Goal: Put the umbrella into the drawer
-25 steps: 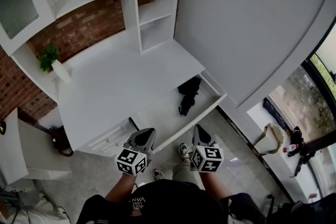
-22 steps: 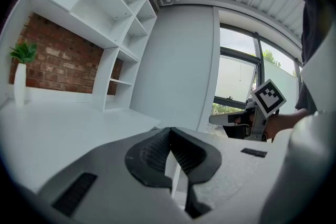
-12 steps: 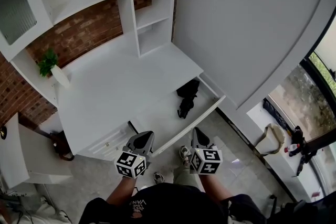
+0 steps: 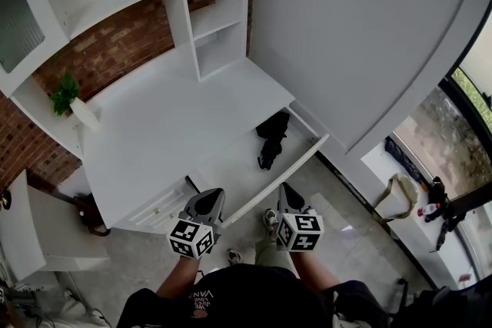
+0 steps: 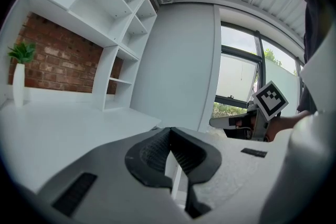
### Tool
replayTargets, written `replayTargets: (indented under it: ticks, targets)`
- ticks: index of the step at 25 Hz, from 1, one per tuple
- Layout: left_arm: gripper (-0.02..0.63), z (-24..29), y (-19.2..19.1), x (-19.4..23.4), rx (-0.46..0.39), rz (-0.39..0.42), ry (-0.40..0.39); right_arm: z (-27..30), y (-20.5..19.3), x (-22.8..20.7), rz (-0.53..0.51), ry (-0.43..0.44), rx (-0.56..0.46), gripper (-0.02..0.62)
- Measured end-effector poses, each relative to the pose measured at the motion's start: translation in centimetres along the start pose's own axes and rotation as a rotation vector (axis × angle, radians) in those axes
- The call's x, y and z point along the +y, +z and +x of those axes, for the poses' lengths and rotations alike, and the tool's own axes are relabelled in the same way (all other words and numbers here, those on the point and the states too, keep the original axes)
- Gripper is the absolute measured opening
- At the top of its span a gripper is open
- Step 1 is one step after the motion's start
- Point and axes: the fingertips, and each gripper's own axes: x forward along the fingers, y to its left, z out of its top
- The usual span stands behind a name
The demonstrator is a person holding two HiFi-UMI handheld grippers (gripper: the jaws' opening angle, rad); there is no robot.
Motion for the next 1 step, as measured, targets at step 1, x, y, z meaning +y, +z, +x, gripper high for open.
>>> replayTargets:
  ticks: [1]
  targets:
    - [0.006,0.18,0.01,0.00,0.002,-0.001,0.000,0.09,0.02,-0.14,0.001,-0.001,0.001,0.000]
